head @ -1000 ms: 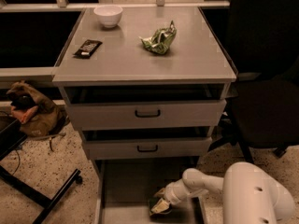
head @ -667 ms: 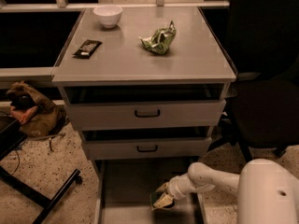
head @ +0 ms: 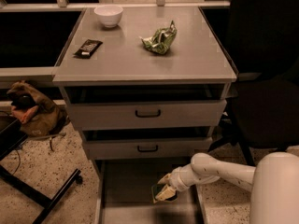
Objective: Pick sponge from bottom drawer and place on counter
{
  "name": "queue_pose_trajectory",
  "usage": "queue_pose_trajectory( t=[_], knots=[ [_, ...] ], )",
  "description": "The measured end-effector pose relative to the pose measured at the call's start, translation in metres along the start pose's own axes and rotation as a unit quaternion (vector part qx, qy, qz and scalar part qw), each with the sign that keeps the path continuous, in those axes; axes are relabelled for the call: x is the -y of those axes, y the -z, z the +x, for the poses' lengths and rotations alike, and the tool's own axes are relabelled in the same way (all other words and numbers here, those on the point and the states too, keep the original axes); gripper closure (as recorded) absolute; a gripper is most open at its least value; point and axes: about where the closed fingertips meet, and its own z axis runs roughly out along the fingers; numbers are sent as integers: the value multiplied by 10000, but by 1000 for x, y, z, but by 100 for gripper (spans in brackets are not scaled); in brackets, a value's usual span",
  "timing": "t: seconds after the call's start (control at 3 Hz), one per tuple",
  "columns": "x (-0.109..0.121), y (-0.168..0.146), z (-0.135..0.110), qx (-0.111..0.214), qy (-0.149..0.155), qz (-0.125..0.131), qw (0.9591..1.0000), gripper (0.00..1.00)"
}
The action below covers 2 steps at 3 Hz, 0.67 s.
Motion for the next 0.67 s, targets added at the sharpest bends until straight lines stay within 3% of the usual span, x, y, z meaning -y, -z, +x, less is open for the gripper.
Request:
queue_pose_trajectory(
  t=[0.33,0.67],
  knots=[
    [-1,19,-17,-42,184,-53,9998,100],
    [-1,70,-49,-14,365,-54,9993,100]
  ],
)
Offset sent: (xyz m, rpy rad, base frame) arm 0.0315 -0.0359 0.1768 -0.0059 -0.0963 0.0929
